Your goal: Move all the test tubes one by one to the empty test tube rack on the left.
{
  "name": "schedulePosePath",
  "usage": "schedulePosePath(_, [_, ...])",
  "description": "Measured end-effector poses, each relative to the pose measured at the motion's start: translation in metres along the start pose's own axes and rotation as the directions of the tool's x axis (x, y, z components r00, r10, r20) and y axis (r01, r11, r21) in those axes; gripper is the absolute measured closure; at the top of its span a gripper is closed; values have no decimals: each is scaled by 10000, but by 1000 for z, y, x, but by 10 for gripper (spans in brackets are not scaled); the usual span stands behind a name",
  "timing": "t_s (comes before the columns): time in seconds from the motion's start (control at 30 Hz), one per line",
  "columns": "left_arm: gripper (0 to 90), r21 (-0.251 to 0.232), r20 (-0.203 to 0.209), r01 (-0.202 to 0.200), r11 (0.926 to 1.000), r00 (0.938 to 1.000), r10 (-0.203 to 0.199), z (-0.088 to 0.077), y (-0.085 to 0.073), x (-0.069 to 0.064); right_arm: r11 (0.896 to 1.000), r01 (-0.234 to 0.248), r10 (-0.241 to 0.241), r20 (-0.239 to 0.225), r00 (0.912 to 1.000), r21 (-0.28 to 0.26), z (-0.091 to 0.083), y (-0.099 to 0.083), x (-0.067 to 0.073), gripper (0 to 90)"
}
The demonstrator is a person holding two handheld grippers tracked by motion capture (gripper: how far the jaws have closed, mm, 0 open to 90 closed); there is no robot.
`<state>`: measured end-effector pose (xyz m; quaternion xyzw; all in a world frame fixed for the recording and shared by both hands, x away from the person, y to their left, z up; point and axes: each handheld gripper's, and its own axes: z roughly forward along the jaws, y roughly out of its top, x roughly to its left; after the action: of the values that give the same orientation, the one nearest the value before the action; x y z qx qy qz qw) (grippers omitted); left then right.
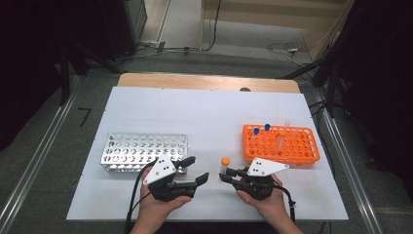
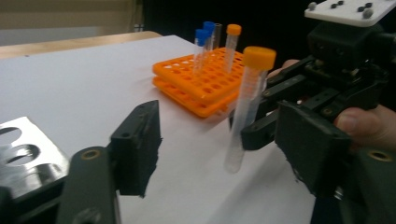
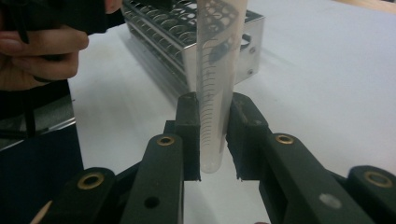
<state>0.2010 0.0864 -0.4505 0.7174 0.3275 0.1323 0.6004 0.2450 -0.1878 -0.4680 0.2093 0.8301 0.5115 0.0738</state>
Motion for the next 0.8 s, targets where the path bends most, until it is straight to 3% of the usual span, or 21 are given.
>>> schedulePosePath(0.23, [481,118,748,-5,9999,9972,-4,9,1,-5,9987,475,-466,-417,9980,206,12,0,14,734])
schedulePosePath(0.43, [552,83,867,-92,9999,9962,85,12,0,-8,9967,747,-723,-705,9949,314,17,0,20,734])
schedulePosePath(0.47, [611,83,912,-161,9998,9957,153,12,0,-8,9959,840,-809,-846,9931,341,19,0,22,734])
schedulePosePath(0.6, [688,48,1011,-271,9996,9945,265,12,1,-10,9958,831,-789,-974,9921,392,20,0,24,733])
schedulePosePath(0.8, [705,40,940,-455,9990,9946,450,12,1,-11,9964,756,-711,-1102,9914,374,20,0,24,733])
